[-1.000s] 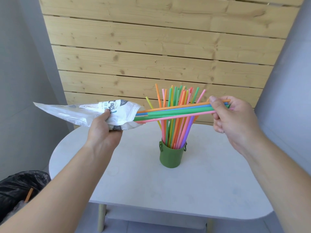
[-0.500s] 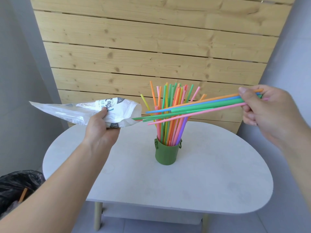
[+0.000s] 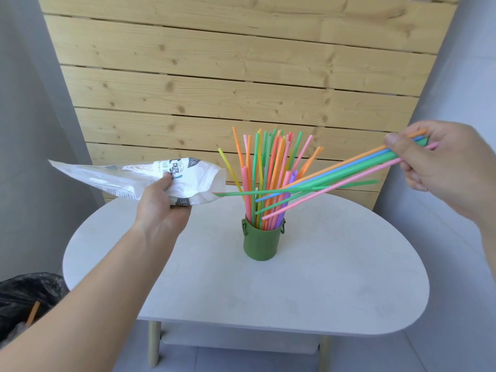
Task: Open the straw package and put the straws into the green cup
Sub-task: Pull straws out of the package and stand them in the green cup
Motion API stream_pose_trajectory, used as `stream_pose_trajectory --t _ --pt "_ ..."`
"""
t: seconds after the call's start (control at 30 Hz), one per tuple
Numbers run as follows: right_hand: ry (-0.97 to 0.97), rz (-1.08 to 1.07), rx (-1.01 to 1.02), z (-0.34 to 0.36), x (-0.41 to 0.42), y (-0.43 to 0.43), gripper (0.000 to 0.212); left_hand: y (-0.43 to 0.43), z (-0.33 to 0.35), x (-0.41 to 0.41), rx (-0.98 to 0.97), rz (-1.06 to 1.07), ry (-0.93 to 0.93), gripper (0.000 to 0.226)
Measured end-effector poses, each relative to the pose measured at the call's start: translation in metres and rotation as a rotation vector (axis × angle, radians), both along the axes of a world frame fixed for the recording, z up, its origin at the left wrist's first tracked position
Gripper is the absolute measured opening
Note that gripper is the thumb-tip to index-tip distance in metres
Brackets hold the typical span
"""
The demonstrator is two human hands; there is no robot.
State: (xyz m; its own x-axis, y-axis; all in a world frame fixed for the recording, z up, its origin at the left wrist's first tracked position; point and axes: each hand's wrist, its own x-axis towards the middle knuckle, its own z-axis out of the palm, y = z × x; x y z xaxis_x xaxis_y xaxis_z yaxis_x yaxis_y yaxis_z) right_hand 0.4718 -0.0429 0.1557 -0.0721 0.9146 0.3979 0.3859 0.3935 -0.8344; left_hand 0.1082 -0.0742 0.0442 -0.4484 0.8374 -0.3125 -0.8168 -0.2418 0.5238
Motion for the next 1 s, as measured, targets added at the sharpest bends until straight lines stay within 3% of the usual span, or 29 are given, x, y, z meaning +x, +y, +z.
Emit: stream_pose_trajectory --t 0.47,0.73,0.87,1.0 --pt "0.004 -0.003 0.053 0.003 -0.022 -0.007 0.023 -0.004 0.001 0.017 0.002 -0.033 0.033 0.015" --pt "-0.217 -0.015 0.166 0.002 -0.056 -0.027 0.024 -0.009 0.010 0.031 0.070 -0.065 0.065 0.014" --pt "-0.229 -0.030 0.191 0.002 -0.064 -0.031 0.025 -0.008 0.008 0.031 0.061 -0.095 0.091 0.030" --pt "-0.237 -0.007 0.202 0.000 -0.069 -0.034 0.024 -0.008 0.008 0.032 0.040 -0.146 0.065 0.017"
